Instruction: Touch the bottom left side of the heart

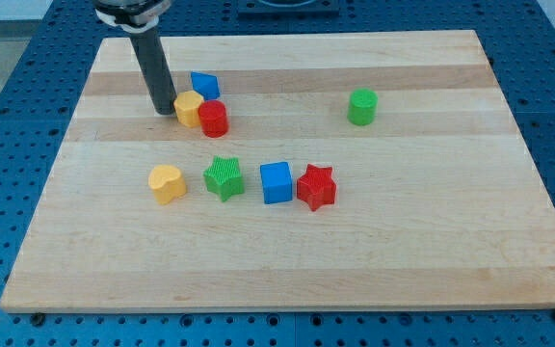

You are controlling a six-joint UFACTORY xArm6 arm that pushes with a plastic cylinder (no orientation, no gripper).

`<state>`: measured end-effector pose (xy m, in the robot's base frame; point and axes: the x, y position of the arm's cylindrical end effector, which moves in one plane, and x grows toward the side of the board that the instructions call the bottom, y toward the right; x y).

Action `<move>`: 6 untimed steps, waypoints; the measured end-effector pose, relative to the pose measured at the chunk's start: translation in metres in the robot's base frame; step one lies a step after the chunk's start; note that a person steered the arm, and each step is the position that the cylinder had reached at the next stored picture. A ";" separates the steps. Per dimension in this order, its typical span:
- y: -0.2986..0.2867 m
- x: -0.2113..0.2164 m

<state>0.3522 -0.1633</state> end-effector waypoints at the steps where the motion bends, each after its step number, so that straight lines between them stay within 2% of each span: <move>1: 0.000 0.008; 2: -0.040 0.038; 3: -0.060 0.095; 4: -0.058 0.145; 5: -0.039 0.178; 6: -0.002 0.180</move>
<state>0.5323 -0.1650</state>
